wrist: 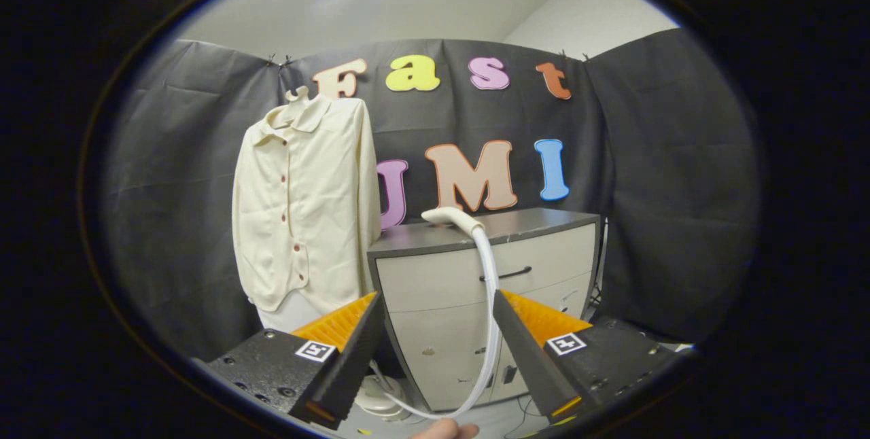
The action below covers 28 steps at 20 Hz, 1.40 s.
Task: Iron the clothes twice with a garment steamer, once on the left side and once on the right side.
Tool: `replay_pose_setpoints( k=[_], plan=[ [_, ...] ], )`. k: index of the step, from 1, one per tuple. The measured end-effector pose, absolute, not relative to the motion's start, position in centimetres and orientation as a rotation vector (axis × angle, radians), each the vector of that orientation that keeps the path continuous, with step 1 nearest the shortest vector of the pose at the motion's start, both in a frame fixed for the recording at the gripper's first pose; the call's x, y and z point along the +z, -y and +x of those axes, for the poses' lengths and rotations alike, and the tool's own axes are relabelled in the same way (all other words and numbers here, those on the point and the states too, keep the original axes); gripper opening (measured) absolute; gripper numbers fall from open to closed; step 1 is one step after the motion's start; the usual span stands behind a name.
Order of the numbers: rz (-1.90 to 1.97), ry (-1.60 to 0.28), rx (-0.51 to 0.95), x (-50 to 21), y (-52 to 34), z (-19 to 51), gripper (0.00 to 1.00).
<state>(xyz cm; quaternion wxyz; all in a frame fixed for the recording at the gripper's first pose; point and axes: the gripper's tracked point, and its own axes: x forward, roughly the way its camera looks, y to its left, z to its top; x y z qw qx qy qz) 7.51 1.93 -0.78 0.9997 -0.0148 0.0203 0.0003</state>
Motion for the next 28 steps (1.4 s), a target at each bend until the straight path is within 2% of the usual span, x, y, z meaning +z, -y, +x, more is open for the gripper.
replay_pose_setpoints(
  k=[11, 19, 25, 28],
  plan=[
    [-0.114, -0.016, 0.073, 3.3, -3.0, 21.2, 0.97],
    [-0.202, -0.097, 0.08, 6.0, -2.2, 33.7, 0.96],
    [-0.204, -0.349, 0.012, 2.7, 0.5, 41.2, 0.96],
    [-0.21, -0.445, 0.03, 1.2, 0.2, 43.9, 0.95]
  ],
)
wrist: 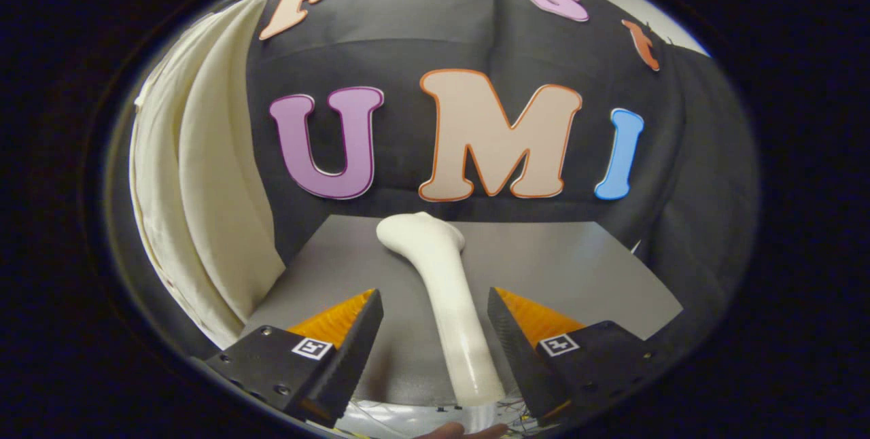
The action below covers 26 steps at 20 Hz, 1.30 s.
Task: Iron the clothes twice with a garment steamer, once on the left side and once on the right side.
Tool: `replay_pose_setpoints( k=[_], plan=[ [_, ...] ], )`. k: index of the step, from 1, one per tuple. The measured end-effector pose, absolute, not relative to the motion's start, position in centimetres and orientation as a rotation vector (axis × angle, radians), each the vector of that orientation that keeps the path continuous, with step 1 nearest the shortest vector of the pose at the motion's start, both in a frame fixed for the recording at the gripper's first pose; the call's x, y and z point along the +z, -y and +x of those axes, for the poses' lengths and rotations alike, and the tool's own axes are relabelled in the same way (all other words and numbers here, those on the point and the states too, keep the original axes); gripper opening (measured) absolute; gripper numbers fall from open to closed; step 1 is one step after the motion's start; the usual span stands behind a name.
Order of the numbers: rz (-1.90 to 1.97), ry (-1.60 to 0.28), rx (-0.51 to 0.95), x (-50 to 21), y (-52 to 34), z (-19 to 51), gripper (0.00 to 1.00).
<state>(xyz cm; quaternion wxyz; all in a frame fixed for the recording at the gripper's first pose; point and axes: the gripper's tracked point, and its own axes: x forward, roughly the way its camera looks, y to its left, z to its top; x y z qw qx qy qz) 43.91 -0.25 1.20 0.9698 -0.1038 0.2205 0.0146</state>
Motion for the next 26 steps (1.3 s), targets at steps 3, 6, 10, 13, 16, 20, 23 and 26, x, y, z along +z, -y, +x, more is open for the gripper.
replay_pose_setpoints(
  k=[3, 6, 10, 13, 16, 20, 23, 26],
  plan=[
    [-0.19, -0.479, 0.041, 0.5, 0.5, 47.1, 0.92],
    [-0.169, -0.598, 0.004, -1.7, 1.7, 49.6, 0.91],
    [-0.142, -0.746, 0.023, -3.7, 1.6, 49.3, 0.64],
    [-0.122, -0.745, 0.018, -3.7, 1.9, 49.5, 0.55],
    [-0.153, -0.729, -0.017, -3.4, 2.6, 49.6, 0.38],
    [-0.161, -0.639, -0.056, -1.3, 2.2, 48.4, 0.34],
    [-0.124, -0.543, -0.081, 0.2, 1.1, 45.4, 0.32],
    [-0.175, -0.474, -0.094, 1.9, -0.9, 41.1, 0.31]
  ],
)
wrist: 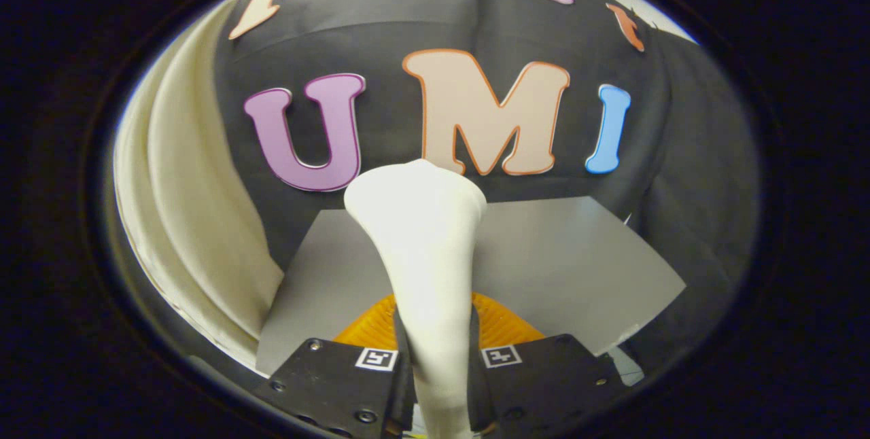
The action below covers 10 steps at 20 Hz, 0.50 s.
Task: Iron the clothes twice with a garment steamer, once on the left side and once on the right side.
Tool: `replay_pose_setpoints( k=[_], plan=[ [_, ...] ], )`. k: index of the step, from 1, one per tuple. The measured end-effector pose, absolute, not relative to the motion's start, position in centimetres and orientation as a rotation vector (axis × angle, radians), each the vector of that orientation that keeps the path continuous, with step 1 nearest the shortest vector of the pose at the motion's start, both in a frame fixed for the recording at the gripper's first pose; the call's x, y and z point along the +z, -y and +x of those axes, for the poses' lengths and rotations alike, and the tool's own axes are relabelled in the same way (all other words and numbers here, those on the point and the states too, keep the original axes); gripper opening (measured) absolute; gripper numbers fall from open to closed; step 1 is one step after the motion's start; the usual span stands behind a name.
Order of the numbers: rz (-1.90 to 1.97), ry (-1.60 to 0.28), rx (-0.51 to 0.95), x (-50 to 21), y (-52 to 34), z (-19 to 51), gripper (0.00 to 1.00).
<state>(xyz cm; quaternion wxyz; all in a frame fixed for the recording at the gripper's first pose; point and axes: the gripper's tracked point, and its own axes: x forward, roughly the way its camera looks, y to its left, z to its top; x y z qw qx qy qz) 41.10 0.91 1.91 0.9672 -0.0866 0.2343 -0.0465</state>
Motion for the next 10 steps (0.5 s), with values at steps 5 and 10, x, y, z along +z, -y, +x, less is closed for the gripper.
replay_pose_setpoints(
  k=[5, 10],
  plan=[
    [-0.165, -0.305, -0.153, 8.0, -5.6, 32.5, 0.31],
    [-0.142, -0.165, -0.156, 13.3, -14.3, 21.9, 0.3]
  ],
)
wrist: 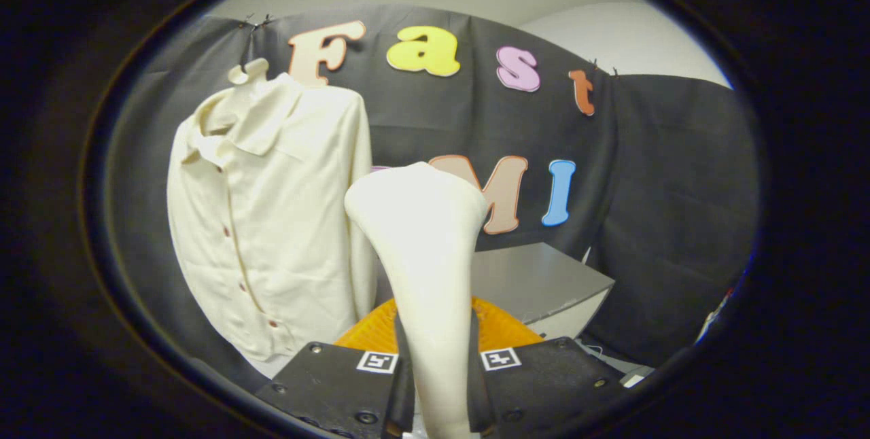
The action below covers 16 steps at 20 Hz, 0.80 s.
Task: Iron the clothes twice with a garment steamer, once on the left side and once on the right side.
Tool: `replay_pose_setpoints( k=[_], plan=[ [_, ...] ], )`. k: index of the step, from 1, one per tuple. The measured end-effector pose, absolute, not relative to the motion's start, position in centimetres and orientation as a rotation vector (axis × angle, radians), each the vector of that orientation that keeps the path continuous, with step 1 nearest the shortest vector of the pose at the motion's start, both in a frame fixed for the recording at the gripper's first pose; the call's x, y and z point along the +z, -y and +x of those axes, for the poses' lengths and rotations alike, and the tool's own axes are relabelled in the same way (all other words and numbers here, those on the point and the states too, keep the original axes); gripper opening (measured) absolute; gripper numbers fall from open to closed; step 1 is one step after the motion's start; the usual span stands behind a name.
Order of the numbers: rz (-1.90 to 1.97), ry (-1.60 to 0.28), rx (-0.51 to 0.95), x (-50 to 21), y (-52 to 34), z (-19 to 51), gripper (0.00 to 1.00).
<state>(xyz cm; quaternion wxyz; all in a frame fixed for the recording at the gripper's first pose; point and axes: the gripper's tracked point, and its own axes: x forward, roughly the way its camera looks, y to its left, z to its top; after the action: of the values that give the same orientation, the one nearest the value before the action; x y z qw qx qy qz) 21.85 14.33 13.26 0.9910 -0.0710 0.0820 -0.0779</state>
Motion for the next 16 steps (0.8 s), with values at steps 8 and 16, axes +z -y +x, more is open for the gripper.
replay_pose_setpoints(
  k=[8, 16],
  plan=[
    [-0.092, -0.095, 0.019, 14.1, -29.7, 14.7, 0.3],
    [-0.093, -0.127, 0.114, 10.6, -38.2, 18.3, 0.3]
  ],
)
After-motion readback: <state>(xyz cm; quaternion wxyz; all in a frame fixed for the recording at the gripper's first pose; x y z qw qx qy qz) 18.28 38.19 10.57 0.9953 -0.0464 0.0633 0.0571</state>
